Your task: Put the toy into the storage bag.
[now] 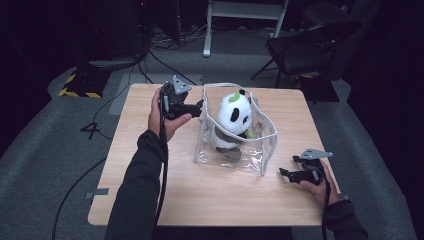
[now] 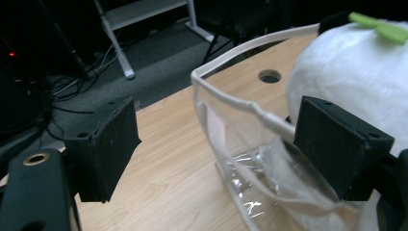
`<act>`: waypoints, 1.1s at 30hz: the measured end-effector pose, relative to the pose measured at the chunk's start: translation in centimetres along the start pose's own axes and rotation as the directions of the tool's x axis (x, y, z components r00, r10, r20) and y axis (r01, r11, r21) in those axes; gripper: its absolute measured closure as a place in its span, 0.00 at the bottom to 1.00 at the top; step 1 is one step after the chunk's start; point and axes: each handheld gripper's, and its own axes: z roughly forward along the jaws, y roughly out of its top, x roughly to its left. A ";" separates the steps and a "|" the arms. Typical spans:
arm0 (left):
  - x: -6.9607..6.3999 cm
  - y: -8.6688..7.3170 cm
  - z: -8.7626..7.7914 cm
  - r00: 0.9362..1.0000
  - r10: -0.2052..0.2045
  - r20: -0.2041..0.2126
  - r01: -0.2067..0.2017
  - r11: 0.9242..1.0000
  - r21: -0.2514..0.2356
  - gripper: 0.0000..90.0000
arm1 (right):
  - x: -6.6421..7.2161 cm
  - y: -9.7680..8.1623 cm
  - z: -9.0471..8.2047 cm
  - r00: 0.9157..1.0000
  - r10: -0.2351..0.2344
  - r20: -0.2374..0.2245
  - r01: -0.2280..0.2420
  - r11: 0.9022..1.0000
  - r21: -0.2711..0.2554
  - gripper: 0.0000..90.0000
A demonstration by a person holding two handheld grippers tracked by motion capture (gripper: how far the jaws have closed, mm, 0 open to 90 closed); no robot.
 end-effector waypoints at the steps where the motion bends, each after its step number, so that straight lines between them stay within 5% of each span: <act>1: 0.2 -0.2 -0.1 1.000 0.005 -0.011 -0.005 1.000 0.001 0.18 | 0.0 0.0 0.0 1.000 0.000 0.000 0.000 1.000 0.000 0.19; 19: 2.7 -3.3 -1.3 0.998 -0.003 -0.067 0.007 0.999 0.047 0.18 | 0.0 0.0 0.0 1.000 0.001 0.000 -0.001 1.000 0.000 0.19; 33: 2.7 -5.3 -1.3 0.997 0.020 -0.074 -0.014 0.996 0.088 0.18 | 0.0 0.0 0.0 1.000 0.001 0.000 -0.001 1.000 0.001 0.18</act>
